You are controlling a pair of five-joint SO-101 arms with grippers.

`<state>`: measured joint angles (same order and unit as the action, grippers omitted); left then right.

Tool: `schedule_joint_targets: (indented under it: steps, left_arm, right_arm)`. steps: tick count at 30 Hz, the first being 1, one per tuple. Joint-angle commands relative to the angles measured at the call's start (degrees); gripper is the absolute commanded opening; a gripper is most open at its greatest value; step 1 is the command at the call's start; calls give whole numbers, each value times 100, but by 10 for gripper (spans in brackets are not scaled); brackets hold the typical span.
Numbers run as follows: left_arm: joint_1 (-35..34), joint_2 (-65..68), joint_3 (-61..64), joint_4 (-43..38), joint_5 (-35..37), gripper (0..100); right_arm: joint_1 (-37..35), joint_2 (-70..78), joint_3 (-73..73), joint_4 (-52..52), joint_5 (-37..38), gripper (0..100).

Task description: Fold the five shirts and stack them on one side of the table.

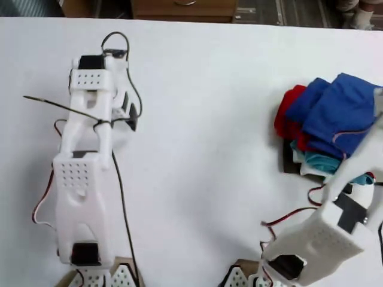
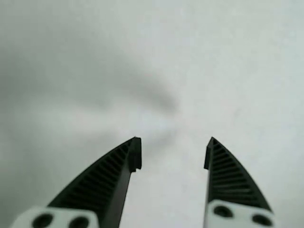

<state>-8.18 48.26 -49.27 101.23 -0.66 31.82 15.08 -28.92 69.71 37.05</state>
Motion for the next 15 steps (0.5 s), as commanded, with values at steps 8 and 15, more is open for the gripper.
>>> schedule_joint_targets:
  steps: [8,15]
  left_arm:
    - [-492,-141,-1349,114,-88,239]
    - [-668,-527,-1191,114,-396,238]
  right_arm:
    - [-462,699,774,92,-343,269]
    - [-567,1033,738,75,-132,269]
